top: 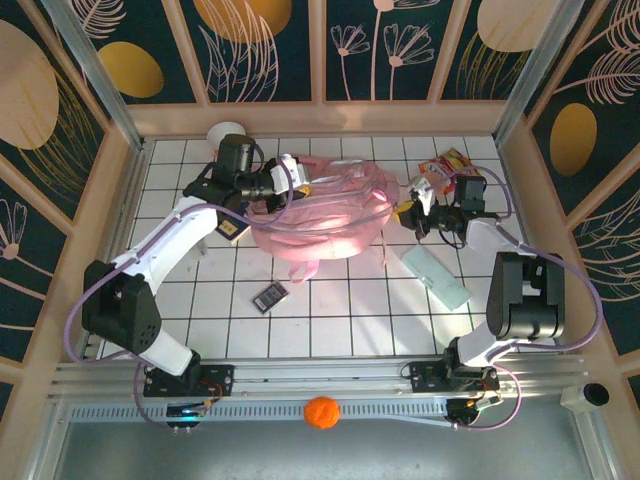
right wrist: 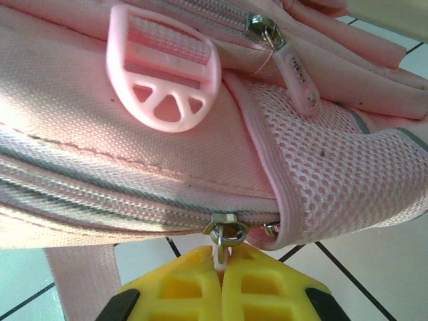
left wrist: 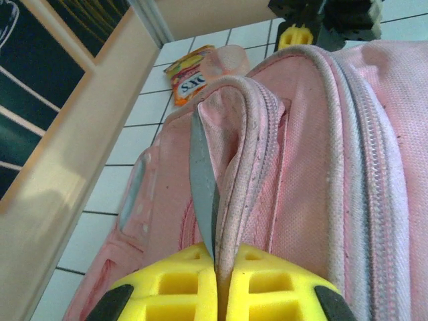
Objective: Pack the student bag
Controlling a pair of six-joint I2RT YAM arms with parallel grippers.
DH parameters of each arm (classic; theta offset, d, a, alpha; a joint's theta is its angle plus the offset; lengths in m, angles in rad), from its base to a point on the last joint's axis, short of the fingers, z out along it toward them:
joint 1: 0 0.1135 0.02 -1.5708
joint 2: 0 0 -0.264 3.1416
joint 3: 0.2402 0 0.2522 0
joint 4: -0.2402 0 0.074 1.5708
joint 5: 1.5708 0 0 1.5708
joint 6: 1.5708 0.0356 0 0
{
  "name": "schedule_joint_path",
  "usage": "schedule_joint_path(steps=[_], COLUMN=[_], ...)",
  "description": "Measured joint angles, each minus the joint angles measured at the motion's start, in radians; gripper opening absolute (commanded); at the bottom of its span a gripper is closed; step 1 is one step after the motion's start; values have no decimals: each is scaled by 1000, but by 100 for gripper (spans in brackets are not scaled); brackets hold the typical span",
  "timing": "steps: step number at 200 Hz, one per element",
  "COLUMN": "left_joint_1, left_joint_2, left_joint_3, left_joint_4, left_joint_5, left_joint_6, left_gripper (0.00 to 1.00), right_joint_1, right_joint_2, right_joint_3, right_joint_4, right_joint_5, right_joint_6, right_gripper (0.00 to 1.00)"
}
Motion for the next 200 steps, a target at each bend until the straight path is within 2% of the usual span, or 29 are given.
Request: schedule_joint_path(steps=[56,139,171,200], left_joint_1=[-34,-129,-160,-180], left_joint_2=[-50,-52,-38,-36], left_joint_3=[-55,-60,-60,-70], left_joint_4=[106,124,126,155], left_joint_5=[-184,-484,-576,-634], left_joint_6=[-96,-126,-198,-294], left_gripper=[0,0,0,0], right_joint_1=[57,177,243,259], right_joint_2=[-101,-166,-194,-209], right_joint_3=[17,92,132,146], right_joint_4=[-69,-265,-302,-312], right_joint_5=[65,138,167,196], right_joint_6=[65,204,330,484], right_gripper=[0,0,0,0])
